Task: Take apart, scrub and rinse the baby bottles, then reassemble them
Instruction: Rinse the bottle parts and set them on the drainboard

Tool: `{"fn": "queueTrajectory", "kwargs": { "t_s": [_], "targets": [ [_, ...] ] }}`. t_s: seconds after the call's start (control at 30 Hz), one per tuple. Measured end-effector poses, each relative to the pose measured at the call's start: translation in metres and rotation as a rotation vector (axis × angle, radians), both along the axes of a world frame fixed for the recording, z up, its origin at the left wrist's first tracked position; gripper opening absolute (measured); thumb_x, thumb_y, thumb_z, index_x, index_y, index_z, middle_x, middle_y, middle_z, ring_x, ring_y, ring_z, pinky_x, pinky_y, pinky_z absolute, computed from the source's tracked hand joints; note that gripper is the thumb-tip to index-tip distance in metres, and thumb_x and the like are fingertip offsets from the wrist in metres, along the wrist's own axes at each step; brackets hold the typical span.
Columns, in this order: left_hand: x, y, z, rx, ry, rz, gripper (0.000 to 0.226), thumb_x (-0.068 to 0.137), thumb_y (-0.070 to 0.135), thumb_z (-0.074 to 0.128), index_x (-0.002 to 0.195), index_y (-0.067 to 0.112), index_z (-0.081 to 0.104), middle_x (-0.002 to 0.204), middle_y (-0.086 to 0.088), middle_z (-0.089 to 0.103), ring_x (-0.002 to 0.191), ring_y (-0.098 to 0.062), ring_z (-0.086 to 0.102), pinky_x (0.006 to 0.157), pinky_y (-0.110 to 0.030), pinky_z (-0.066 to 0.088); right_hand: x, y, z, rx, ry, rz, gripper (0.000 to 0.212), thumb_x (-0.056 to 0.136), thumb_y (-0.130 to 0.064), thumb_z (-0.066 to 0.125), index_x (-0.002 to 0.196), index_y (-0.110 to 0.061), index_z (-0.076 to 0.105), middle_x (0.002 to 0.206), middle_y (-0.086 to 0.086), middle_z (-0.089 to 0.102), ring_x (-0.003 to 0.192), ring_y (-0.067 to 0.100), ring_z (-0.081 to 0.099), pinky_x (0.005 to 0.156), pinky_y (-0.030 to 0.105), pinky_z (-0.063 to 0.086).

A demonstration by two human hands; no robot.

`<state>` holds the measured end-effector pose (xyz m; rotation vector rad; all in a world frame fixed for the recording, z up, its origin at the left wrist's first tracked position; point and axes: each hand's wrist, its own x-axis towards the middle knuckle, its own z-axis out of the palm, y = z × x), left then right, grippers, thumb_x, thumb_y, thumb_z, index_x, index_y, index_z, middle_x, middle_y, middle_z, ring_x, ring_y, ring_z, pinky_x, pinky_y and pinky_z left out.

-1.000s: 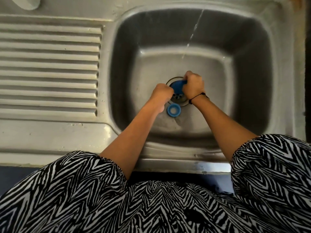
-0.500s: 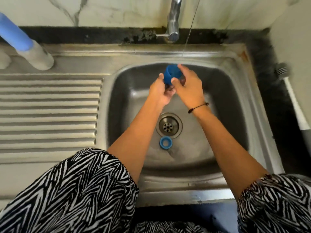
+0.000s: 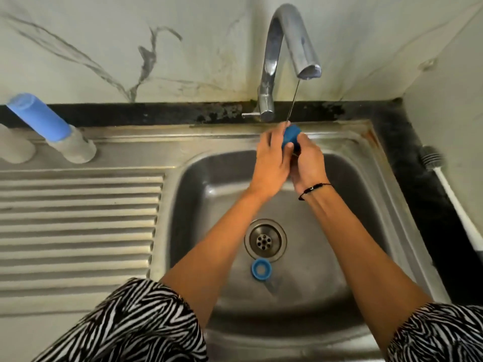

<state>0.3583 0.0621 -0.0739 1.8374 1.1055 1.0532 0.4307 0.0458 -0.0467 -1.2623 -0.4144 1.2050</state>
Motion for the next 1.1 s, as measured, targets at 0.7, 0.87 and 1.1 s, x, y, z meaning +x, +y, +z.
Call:
{"fn": "queueTrajectory", "kwargs": {
  "t_s": [0.7, 0.87, 1.1],
  "targets": [
    [0.001, 0.007, 0.041, -0.663, -0.525, 0.198, 0.013, 0.102, 0.027, 0.033, 0.105, 0.025, 0.046, 0.099, -0.004, 0.056, 0.082, -0.014, 0.053, 0.064, -0.025, 0.042, -0.004, 0.005, -0.001, 0.098, -0.749, 0.207, 0.046, 0.095, -0.032, 0.051, 0.067, 0.002, 0.062, 0.082, 0.015, 0.055, 0.071, 0.023, 0.055, 0.071, 0.040, 0.049],
    [-0.011, 0.012, 0.041, -0.732, -0.449, 0.142, 0.030, 0.102, 0.034, 0.036, 0.084, 0.020, 0.055, 0.078, -0.006, 0.057, 0.062, -0.012, 0.052, 0.052, -0.024, 0.040, -0.004, -0.004, -0.001, 0.159, -0.799, 0.331, 0.036, 0.097, -0.029, 0.046, 0.076, -0.011, 0.069, 0.116, 0.011, 0.050, 0.092, 0.011, 0.055, 0.085, 0.014, 0.046],
    [-0.015, 0.023, 0.052, -0.957, -0.326, 0.127, 0.036, 0.100, 0.041, 0.031, 0.083, 0.016, 0.049, 0.057, -0.001, 0.044, 0.028, -0.006, 0.026, 0.031, -0.014, 0.017, 0.020, 0.001, 0.006, 0.096, -1.468, 0.514, 0.052, 0.093, -0.051, 0.040, 0.099, -0.005, 0.062, 0.138, 0.014, 0.044, 0.122, 0.028, 0.044, 0.091, 0.042, 0.044]
  ]
}}
